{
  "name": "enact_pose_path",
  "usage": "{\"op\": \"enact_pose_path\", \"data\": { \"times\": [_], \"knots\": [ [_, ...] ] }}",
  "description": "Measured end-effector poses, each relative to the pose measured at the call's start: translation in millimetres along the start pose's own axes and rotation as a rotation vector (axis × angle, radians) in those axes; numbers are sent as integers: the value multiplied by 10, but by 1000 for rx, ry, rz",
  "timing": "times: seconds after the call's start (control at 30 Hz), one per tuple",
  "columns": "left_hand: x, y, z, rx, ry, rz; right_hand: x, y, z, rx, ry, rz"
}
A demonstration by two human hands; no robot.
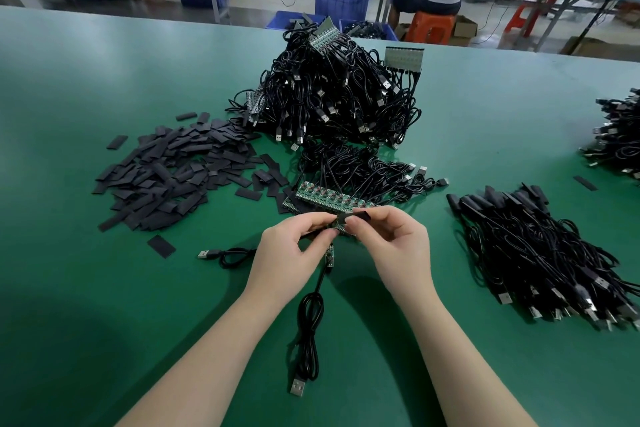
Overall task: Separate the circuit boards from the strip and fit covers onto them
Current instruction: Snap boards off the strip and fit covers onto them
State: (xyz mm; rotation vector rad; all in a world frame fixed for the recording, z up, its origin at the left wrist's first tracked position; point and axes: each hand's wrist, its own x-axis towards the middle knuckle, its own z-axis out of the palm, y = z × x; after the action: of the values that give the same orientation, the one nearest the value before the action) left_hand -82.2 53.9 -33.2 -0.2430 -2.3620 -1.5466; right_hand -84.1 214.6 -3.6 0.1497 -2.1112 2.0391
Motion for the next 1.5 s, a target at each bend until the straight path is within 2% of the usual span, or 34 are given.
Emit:
{"op": "enact_pose_path", "data": {
  "times": [0.3, 0.43, 0.63, 0.8, 0.93, 1.1, 1.33, 1.5],
  "knots": [
    [-12, 23, -57, -28, -40, -21, 31, -33, -91, 54, -143, 103],
    [-13, 45, -96, 37, -62, -17, 27, -37, -84, 13, -217, 131],
    [-31, 71, -64, 102, 86, 35, 2, -15, -16, 79, -132, 156],
    [-42, 99, -56, 179, 83, 128, -14, 5, 31, 146, -66, 189],
    [-52, 112, -63, 254, 88, 161, -23, 11, 30, 170, -87, 222],
    [-51, 112, -66, 189, 127, 53, -14, 3, 33, 180, -112, 231],
    [-48, 114, -51, 219, 139, 151, -15, 34, 33, 103, -155, 212],
    [-54, 110, -38, 182, 150, 129, -23, 55, 46, 105, -142, 186]
  ]
}}
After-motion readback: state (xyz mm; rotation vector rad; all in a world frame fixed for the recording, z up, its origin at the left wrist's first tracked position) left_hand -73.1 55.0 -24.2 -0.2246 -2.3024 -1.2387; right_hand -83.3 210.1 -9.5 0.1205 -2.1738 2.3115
